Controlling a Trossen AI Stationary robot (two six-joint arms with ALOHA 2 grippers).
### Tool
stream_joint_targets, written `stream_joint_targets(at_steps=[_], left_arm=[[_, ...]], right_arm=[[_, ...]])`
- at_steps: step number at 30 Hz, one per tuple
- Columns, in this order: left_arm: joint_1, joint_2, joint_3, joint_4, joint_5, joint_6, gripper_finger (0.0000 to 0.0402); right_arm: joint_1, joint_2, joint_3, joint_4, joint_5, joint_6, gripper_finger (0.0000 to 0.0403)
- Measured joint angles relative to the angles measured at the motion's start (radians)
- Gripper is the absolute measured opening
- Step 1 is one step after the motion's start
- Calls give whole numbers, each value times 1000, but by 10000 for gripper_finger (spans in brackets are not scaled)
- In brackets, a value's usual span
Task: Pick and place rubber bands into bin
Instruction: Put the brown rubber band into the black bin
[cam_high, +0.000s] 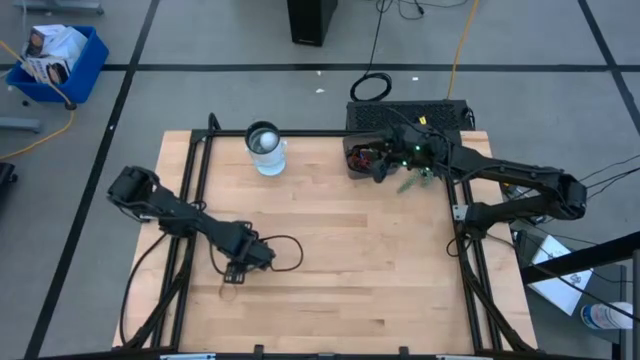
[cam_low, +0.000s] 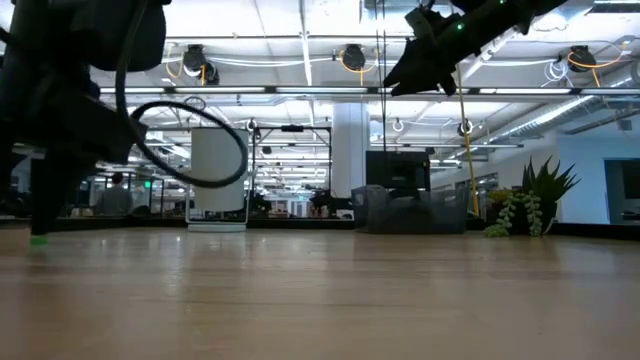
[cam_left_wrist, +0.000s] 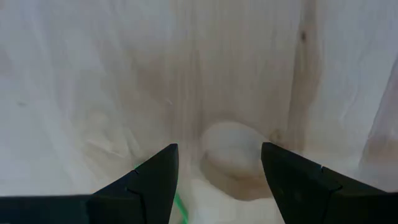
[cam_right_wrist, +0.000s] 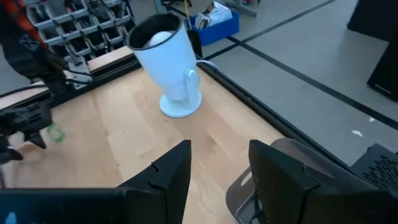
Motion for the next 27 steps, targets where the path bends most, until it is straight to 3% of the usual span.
stream_joint_targets(at_steps=[6, 17, 27], left_arm=[[0, 14, -17, 22, 19, 8, 219], [0, 13, -17, 43, 37, -39, 99], [6, -24, -17, -10, 55, -286, 82]], right_arm=[[9, -9, 0, 1, 0, -3, 155], [8, -9, 0, -4, 0, 0, 155], [8, -9, 0, -7, 0, -2, 155]])
